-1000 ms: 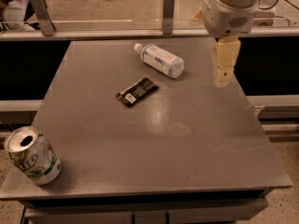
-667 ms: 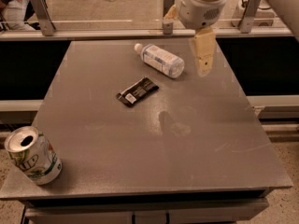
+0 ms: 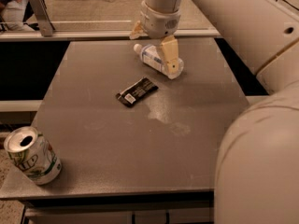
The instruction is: Move rxbar chocolate near 7up can
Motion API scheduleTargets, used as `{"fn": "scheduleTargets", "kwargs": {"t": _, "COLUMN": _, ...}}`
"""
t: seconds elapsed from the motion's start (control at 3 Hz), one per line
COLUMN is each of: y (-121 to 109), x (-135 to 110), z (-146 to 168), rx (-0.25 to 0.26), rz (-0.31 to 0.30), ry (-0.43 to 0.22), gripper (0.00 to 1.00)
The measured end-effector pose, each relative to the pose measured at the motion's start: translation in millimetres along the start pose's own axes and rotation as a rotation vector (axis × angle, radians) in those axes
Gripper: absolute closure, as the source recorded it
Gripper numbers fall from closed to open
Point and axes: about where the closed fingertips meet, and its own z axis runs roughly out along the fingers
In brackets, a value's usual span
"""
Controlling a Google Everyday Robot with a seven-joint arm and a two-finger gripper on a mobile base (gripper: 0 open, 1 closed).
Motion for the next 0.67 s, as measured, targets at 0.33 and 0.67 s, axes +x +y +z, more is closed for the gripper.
{"fn": "scheduleTargets", "kwargs": {"t": 0.33, "y": -10, "x": -7, "z": 31, "rx": -0.027, "rz": -0.022, "ry": -0.032, "gripper": 0.0}}
{"fn": "scheduleTargets", "kwargs": {"t": 0.67, "y": -9, "x": -10, "z": 51, "rx": -0.053, "rz": -0.04, "ry": -0.018, "gripper": 0.0}}
